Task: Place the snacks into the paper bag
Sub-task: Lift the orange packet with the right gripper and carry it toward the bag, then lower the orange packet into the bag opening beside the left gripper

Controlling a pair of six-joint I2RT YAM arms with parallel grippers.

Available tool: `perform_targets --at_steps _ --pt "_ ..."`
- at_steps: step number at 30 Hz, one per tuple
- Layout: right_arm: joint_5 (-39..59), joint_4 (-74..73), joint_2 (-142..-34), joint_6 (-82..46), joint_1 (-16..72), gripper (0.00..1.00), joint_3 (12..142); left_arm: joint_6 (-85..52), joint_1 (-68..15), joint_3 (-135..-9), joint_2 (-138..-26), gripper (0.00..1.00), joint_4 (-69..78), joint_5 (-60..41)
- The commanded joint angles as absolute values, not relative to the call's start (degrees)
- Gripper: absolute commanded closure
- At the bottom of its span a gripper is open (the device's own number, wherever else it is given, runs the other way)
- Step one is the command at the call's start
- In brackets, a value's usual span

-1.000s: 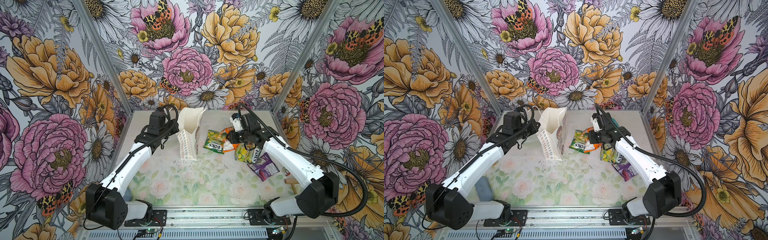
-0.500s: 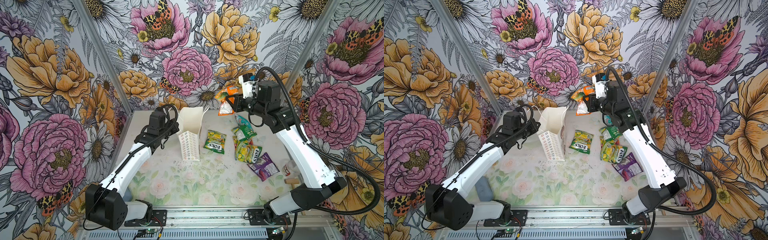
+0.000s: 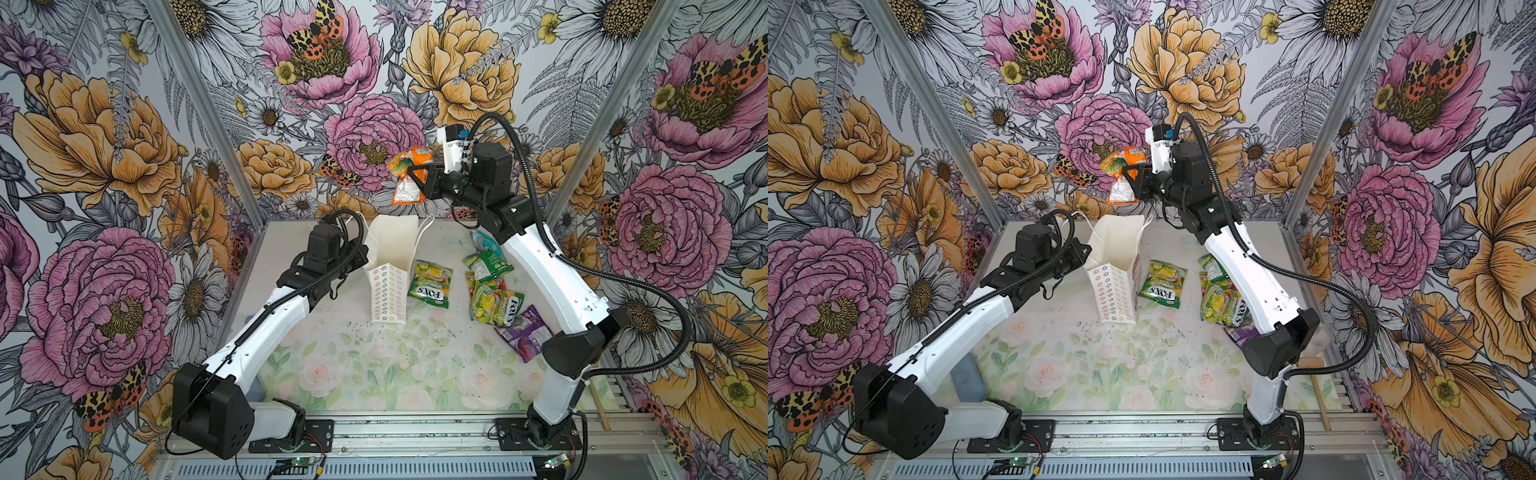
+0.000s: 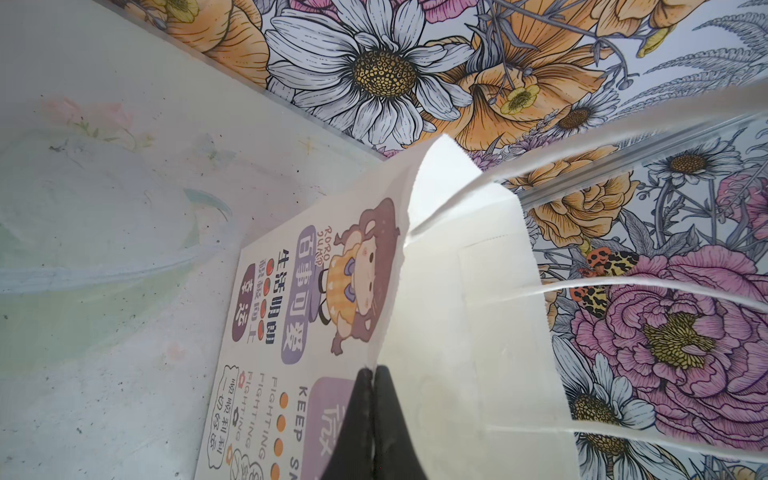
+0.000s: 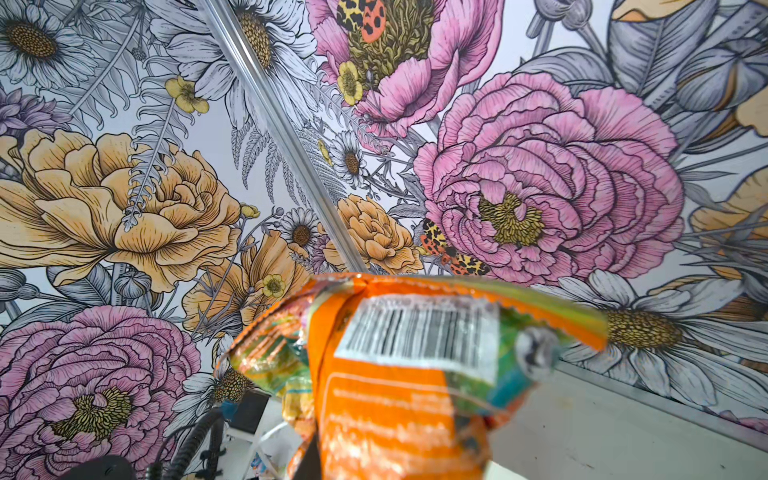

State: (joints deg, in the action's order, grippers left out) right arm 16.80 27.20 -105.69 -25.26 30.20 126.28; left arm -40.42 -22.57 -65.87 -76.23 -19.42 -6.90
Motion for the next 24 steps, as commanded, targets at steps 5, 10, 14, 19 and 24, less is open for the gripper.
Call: perform_targets --at_steps 5,10,14,19,24 --pt "14.12 22.79 -109.93 -28.89 33.36 1.00 132.12 -42.45 -24.33 -65.08 -76.40 1.00 -16.84 -3.02" --pt "11.21 22.76 -109.63 -28.70 34.79 1.00 128.26 -43.39 -24.88 -64.22 -75.51 1.00 -16.61 -1.16" --pt "8.90 22.81 -107.84 -28.51 35.13 1.00 123.68 -43.94 -24.87 -63.51 -75.15 1.00 -16.34 -0.71" --pt "7.71 22.81 -105.87 -28.54 35.32 1.00 118.38 -44.36 -24.87 -63.19 -75.06 1.00 -15.91 -0.66" --pt "6.30 22.76 -104.69 -28.38 35.68 1.00 115.00 -44.56 -25.02 -63.22 -75.06 1.00 -15.73 -0.59"
